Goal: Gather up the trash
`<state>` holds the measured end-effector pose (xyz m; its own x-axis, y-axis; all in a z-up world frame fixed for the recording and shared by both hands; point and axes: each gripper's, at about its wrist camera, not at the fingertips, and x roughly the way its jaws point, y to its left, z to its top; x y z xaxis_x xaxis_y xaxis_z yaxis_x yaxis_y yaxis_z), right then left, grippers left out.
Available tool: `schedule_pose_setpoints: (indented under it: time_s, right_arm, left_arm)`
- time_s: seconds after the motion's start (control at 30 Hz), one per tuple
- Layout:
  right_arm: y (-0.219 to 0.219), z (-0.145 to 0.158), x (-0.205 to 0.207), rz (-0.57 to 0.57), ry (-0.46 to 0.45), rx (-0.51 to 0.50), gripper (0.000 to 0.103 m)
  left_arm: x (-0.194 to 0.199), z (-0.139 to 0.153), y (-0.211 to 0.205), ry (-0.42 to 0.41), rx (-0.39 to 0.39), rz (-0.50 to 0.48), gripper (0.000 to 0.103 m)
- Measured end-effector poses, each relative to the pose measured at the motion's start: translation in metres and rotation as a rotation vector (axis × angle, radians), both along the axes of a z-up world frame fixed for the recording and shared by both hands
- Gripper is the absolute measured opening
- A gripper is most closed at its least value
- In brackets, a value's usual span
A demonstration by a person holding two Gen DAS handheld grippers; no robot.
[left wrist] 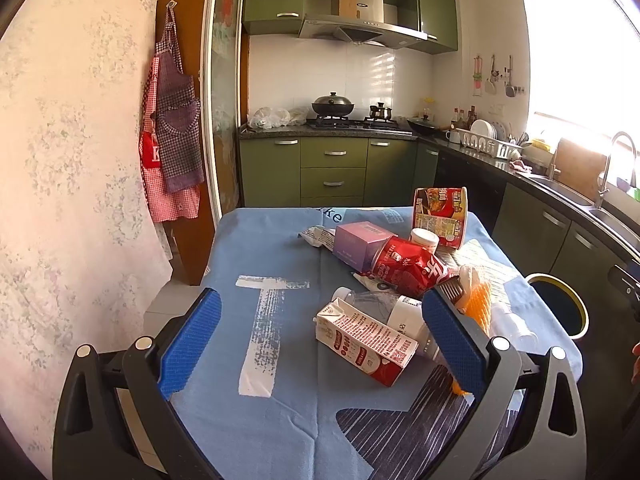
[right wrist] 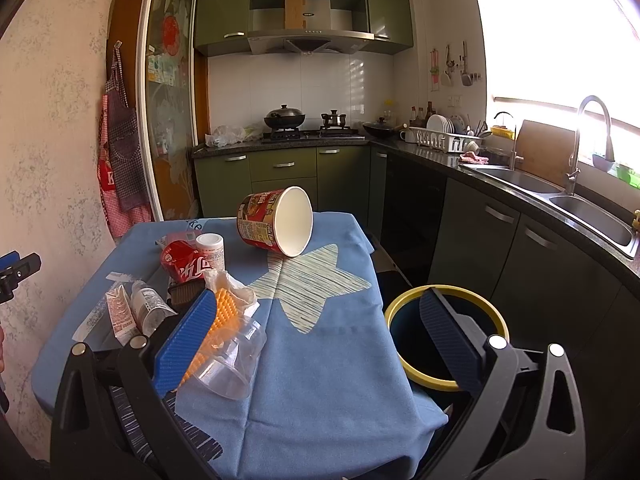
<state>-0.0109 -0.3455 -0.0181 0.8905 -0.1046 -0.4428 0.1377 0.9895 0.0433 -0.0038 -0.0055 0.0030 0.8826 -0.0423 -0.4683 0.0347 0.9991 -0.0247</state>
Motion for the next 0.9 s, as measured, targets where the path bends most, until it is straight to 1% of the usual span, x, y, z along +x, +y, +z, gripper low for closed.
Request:
schedule_pose_setpoints:
  time_s: [0.03,0.67,0.8,0.83,0.9]
  right_arm:
    - [0.000,0.000,0.000,0.000,0.000,-0.001,0.097]
    - [0.000,0.001,0.000,0.001,0.003,0.003,0.097]
    - [-0.002,0.000,0.001,0.001,0.004,0.005,0.097]
    - [-0.002,-0.007,0.004,-0.001,0.008,0.006,0.097]
    - [-0.002,-0.009,0.005,-0.001,0.008,0.006,0.097]
  left_arm:
    - [0.001,-0.002,-0.005,0.000,0.001,0.000,0.099]
    - [0.003,-0.003,-0.009,0.004,0.003,-0.013,0.099]
    - [0.003,-0.003,-0.014,0.006,0.006,-0.017,0.099]
    - [0.003,-0.004,-0.014,0.007,0.006,-0.017,0.099]
    - [0.005,-0.005,-0.015,0.009,0.007,-0.019,0.099]
